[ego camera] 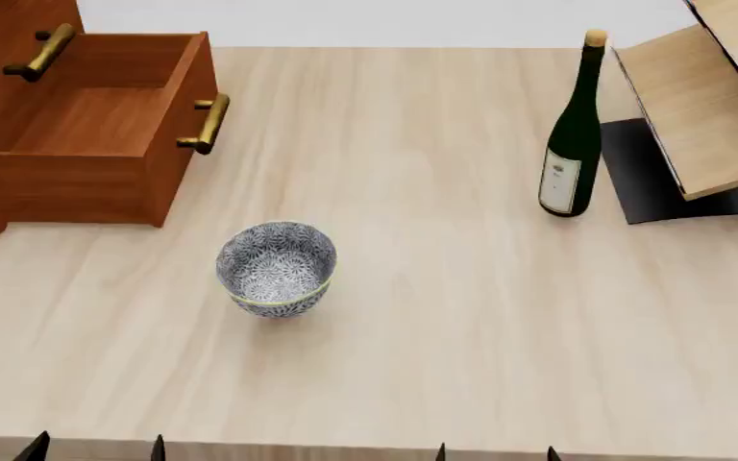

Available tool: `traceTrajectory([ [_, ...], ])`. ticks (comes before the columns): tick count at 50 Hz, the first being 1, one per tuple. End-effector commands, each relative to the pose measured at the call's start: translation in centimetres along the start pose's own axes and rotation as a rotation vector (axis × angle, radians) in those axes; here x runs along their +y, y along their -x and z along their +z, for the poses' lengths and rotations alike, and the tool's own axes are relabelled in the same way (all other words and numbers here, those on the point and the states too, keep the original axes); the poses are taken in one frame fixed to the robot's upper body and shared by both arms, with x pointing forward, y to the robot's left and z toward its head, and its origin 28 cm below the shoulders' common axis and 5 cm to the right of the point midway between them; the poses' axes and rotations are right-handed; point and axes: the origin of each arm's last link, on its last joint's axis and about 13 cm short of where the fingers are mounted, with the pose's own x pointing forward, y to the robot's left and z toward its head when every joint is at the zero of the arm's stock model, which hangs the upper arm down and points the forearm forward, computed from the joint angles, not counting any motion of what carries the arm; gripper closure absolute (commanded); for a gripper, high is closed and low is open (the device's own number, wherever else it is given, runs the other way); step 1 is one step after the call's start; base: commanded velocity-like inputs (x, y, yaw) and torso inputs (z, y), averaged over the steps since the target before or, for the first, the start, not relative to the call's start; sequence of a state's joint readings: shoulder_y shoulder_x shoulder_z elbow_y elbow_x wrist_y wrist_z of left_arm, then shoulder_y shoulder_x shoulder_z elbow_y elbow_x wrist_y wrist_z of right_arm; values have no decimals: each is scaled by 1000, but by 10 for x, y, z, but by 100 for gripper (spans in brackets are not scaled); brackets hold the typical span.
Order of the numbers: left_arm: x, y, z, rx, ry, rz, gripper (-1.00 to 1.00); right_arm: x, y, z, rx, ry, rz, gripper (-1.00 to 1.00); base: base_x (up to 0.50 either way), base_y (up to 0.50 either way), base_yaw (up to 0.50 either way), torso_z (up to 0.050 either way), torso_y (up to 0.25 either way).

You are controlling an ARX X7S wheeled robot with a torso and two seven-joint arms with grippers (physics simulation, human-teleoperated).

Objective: Put the wine bottle in the bottom drawer of the cabinet.

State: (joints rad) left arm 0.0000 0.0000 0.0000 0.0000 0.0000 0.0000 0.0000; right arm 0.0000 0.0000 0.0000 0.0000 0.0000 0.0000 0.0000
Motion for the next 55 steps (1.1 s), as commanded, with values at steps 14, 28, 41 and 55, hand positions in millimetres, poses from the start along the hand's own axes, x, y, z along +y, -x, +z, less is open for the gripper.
traceTrajectory([
  [14, -1, 2, 2, -66, 75, -44, -100, 1, -13, -6, 5, 24, 5, -100, 0, 0, 0, 4, 0],
  [28, 0, 1, 0, -63, 53, -53, -100, 1, -23, -2, -7, 32, -8, -100, 0, 0, 0, 39, 0],
  [41, 1, 1, 1, -58, 76, -49, -100, -1, -25, -2, 8, 28, -21, -100, 0, 0, 0, 49, 0],
  [55, -3, 10, 32, -54, 64, -81, -100, -7, -35, 18, -11, 31, -52, -100, 0, 0, 0, 50, 0],
])
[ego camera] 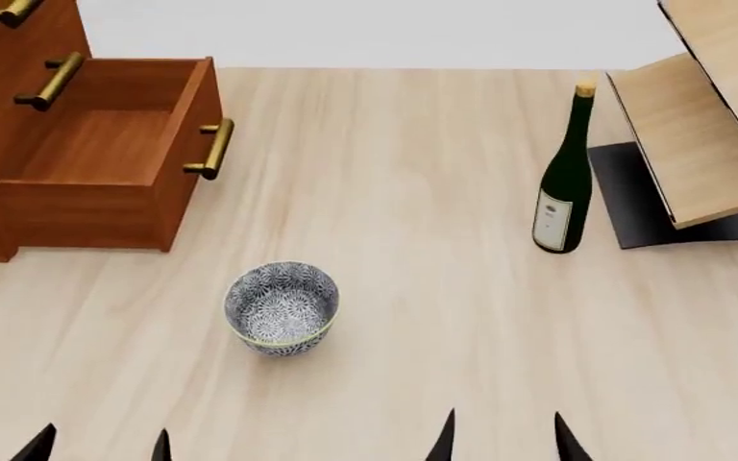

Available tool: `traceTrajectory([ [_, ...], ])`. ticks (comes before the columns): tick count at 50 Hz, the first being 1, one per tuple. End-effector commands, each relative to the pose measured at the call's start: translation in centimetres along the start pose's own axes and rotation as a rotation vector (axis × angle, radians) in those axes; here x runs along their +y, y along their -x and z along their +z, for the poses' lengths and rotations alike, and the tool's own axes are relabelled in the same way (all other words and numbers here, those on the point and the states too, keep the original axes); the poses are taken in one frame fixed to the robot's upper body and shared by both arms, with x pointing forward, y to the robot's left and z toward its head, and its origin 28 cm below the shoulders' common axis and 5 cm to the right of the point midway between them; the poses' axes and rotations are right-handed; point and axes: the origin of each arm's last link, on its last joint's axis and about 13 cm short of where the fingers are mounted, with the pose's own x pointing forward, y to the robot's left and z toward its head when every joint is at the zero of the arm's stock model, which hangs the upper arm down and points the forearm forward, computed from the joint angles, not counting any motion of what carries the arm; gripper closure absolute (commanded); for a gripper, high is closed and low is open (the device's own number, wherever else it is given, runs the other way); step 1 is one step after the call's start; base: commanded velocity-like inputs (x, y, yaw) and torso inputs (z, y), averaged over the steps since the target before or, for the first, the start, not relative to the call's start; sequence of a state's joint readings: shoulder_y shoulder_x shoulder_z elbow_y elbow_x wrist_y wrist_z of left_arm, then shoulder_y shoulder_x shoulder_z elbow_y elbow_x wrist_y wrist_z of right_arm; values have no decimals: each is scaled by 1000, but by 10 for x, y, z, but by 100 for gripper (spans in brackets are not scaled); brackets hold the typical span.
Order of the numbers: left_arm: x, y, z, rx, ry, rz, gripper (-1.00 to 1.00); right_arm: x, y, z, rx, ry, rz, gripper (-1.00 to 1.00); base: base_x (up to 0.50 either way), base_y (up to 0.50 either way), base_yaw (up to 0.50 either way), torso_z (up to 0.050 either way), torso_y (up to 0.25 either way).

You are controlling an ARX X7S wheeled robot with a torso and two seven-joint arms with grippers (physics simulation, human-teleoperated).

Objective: Put the wine bottle in the bottom drawer of the cabinet.

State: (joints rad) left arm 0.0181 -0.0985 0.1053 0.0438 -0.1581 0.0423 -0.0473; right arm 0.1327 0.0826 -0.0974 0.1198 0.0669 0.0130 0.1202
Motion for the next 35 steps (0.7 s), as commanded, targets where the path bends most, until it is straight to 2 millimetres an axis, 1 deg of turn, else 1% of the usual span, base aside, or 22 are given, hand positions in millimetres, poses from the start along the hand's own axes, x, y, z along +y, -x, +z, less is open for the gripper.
traceTrajectory([
  [1, -5, 4, 30, -6, -7, -20, -100, -4, -5, 16, -23, 17, -19, -100, 0, 0, 0, 50, 0],
  [5, -8, 5, 55, -15, -22, -27, -100, -6, -5, 29, -28, 19, -17, -100, 0, 0, 0, 50, 0],
  [6, -9, 6, 66, -16, -14, -43, -100, -6, -4, 34, -38, 31, -15, -100, 0, 0, 0, 50, 0],
  [10, -10, 6, 97, -46, -21, -36, -100, -7, -1, 50, -47, 32, -3, -100, 0, 0, 0, 50, 0],
  [13, -12, 8, 126, -60, -9, -37, -100, -9, -1, 63, -64, 42, -7, -100, 0, 0, 0, 50, 0],
  [14, -13, 10, 138, -91, -13, -49, -100, -10, -1, 68, -63, 36, 1, -100, 0, 0, 0, 50, 0],
  [16, -15, 11, 150, -93, -25, -45, -100, -11, 0, 75, -77, 46, -6, -100, 0, 0, 0, 50, 0],
  [17, -16, 12, 159, -102, -15, -53, -100, -10, 1, 77, -80, 48, -4, -100, 0, 0, 0, 50, 0],
  [19, -18, 15, 179, -119, -16, -50, -100, -10, 3, 89, -93, 58, -9, -100, 0, 0, 0, 50, 0],
  [21, -21, 17, 192, -140, -35, -65, -100, -9, 4, 96, -103, 61, -4, -100, 0, 0, 0, 50, 0],
  [22, -21, 17, 200, -138, -27, -46, -100, -9, 4, 101, -109, 71, -10, -100, 0, 0, 0, 50, 0],
  [23, -23, 19, 204, -135, -20, -67, -100, -9, 4, 102, -110, 73, -11, -100, 0, 0, 0, 50, 0],
  [25, -24, 19, 217, -154, -26, -57, -100, -10, 3, 110, -108, 68, -10, -100, 0, 0, 0, 50, 0],
  [30, -28, 17, 235, -145, -43, -67, -100, -12, 4, 127, -108, 57, -2, -100, 0, 0, 0, 50, 0],
  [35, -29, 13, 248, -133, -33, -59, -100, -13, 4, 146, -120, 57, 2, -100, 0, 0, 0, 50, 0],
])
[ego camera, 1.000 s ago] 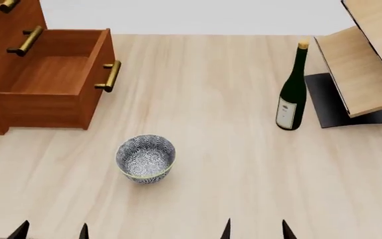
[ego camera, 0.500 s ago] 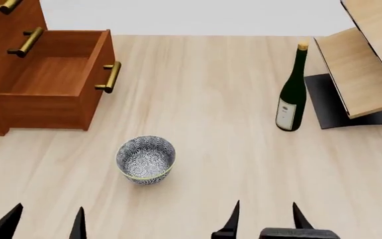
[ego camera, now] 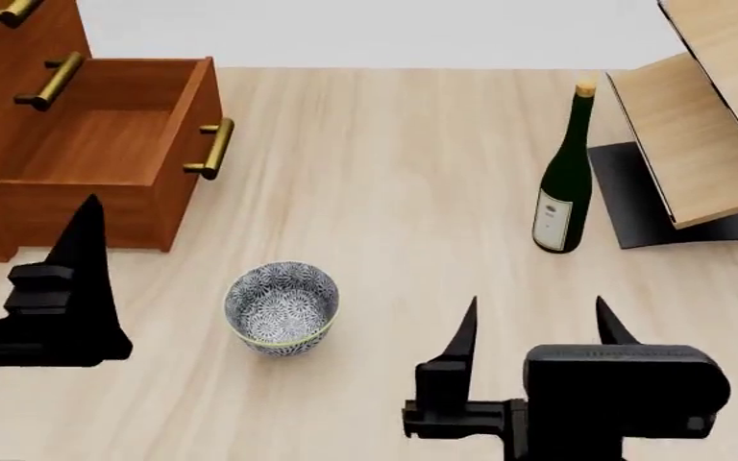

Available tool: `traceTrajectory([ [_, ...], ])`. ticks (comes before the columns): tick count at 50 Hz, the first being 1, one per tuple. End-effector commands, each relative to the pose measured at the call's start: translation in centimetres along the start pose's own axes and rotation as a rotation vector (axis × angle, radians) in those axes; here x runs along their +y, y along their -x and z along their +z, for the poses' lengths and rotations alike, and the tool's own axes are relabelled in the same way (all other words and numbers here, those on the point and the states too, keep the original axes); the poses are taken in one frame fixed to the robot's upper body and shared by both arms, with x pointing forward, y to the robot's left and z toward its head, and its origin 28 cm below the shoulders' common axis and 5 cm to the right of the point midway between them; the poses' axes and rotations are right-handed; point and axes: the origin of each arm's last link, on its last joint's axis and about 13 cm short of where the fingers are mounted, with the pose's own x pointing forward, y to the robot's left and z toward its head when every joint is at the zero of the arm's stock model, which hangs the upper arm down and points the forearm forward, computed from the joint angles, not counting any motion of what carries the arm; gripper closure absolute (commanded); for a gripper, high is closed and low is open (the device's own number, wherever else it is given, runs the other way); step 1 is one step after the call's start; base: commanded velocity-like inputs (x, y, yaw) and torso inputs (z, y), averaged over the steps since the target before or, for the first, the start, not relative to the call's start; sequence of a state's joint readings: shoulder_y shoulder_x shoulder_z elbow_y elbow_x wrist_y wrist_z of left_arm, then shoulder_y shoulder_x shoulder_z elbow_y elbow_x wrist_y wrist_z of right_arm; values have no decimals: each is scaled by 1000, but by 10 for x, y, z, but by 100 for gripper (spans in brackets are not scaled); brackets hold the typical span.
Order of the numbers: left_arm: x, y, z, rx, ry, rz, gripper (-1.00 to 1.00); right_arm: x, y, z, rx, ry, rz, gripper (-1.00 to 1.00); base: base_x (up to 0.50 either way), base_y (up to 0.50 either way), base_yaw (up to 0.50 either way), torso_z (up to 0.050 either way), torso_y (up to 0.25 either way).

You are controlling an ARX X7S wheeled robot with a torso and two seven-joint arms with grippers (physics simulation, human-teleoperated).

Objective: Put the wine bottle in the bottom drawer of the cabinet.

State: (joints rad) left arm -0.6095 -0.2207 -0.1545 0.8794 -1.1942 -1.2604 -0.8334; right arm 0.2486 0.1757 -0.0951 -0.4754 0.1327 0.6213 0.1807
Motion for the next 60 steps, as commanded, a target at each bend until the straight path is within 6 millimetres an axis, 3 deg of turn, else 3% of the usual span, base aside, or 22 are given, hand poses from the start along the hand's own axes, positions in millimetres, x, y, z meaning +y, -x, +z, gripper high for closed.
traceTrajectory([
  [1, -8, 10, 41, -59, -133, -26, -100, -4, 1, 42, -33, 17, 10, -100, 0, 0, 0, 50, 0],
  [9, -13, 11, 55, -69, -144, -19, -100, -6, -10, 66, -37, 35, 1, -100, 0, 0, 0, 50, 0],
  [13, -15, 13, 50, -69, -150, -34, -100, -6, -11, 58, -36, 28, 1, -100, 0, 0, 0, 50, 0],
  [35, -15, 13, 49, -69, -150, -34, -100, -6, -11, 58, -36, 28, 1, -100, 0, 0, 0, 50, 0],
  [38, -11, 15, 51, -68, -104, -5, -100, -4, -10, 58, -49, 46, 8, -100, 0, 0, 0, 33, 0],
  [39, -10, 12, 60, -77, -87, 0, -100, -3, -10, 59, -49, 40, 15, -100, 0, 0, 0, 0, 0],
  [42, 2, 15, 52, -88, -65, 74, -100, -2, -11, 61, -59, 57, 26, -100, 0, 0, 0, 0, 0],
  [44, 7, 8, 67, -103, -53, 128, -100, -2, -12, 62, -59, 54, 28, -100, 0, 0, 0, 0, 0],
  [47, 21, 12, 58, -144, -9, 230, -100, -2, -11, 63, -64, 57, 29, -100, 0, 0, 0, 0, 0],
  [49, 31, 9, 68, -197, 15, 285, -100, -3, -10, 63, -66, 59, 29, -100, 0, 0, 0, 0, 0],
  [54, 62, 10, 67, -310, 80, 435, -100, -6, -11, 62, -64, 75, 21, -100, 0, 0, 0, 0, 0],
  [60, 93, 21, 79, -485, 349, 447, -100, -8, -12, 62, -61, 86, 11, -100, 0, 0, 0, 0, 0],
])
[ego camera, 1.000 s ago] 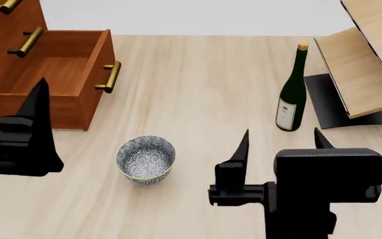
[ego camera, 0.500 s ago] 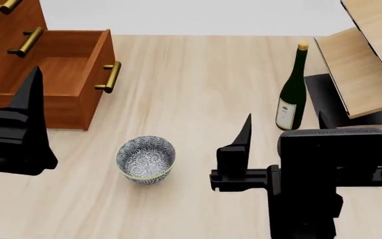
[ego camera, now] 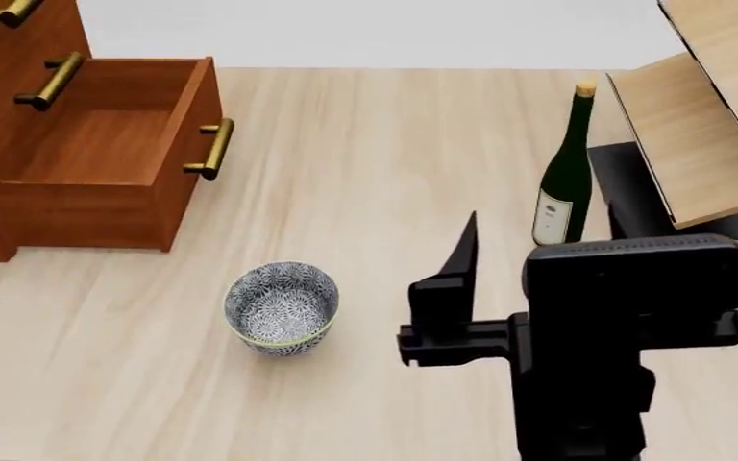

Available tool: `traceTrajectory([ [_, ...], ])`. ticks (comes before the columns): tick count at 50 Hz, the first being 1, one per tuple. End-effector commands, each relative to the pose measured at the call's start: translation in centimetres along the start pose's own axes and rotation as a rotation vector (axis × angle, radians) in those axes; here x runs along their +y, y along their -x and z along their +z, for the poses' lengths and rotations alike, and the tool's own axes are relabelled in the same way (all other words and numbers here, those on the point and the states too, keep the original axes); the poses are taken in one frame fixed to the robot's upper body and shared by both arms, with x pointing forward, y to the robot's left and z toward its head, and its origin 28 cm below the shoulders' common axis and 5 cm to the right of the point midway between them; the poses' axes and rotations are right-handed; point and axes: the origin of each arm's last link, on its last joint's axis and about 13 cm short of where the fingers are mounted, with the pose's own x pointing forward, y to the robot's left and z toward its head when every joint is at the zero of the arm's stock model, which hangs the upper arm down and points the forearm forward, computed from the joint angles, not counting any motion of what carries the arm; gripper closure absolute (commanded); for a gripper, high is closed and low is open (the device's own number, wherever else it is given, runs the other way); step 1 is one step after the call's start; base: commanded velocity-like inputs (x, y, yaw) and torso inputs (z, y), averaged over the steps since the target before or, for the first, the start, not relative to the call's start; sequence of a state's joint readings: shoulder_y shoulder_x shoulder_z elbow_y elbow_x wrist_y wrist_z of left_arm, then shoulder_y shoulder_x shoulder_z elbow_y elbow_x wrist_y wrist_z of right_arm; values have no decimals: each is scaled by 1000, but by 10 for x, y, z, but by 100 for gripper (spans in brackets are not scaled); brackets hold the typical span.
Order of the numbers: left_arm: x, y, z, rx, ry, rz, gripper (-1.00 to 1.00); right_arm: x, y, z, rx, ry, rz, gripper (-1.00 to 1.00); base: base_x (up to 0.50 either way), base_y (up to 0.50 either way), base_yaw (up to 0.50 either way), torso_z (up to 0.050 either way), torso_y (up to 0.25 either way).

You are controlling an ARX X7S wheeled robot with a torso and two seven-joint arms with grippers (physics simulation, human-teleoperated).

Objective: Put the wine bottle in the bottom drawer of the cabinet.

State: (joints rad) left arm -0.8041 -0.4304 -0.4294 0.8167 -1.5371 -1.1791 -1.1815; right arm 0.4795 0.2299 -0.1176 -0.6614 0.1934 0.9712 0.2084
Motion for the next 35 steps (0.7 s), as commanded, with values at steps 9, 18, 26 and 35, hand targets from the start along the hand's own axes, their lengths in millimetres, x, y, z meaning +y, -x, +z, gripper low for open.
traceTrajectory([
  [9, 74, -8, 41, -364, 462, 294, -100, -4, -2, -3, 14, 33, -13, -100, 0, 0, 0, 0, 0],
  [18, 93, -1, 64, -534, 645, 374, -100, -6, -2, -5, 20, 36, -21, -100, 0, 0, 0, 0, 0],
  [26, 112, 10, 76, -711, 749, 441, -100, -7, -2, -7, 28, 33, -23, -100, 0, 0, 0, 0, 0],
  [35, 122, 22, 82, -879, 806, 500, -100, -7, 3, -1, 11, 24, -1, -100, 0, 0, 0, 0, 0],
])
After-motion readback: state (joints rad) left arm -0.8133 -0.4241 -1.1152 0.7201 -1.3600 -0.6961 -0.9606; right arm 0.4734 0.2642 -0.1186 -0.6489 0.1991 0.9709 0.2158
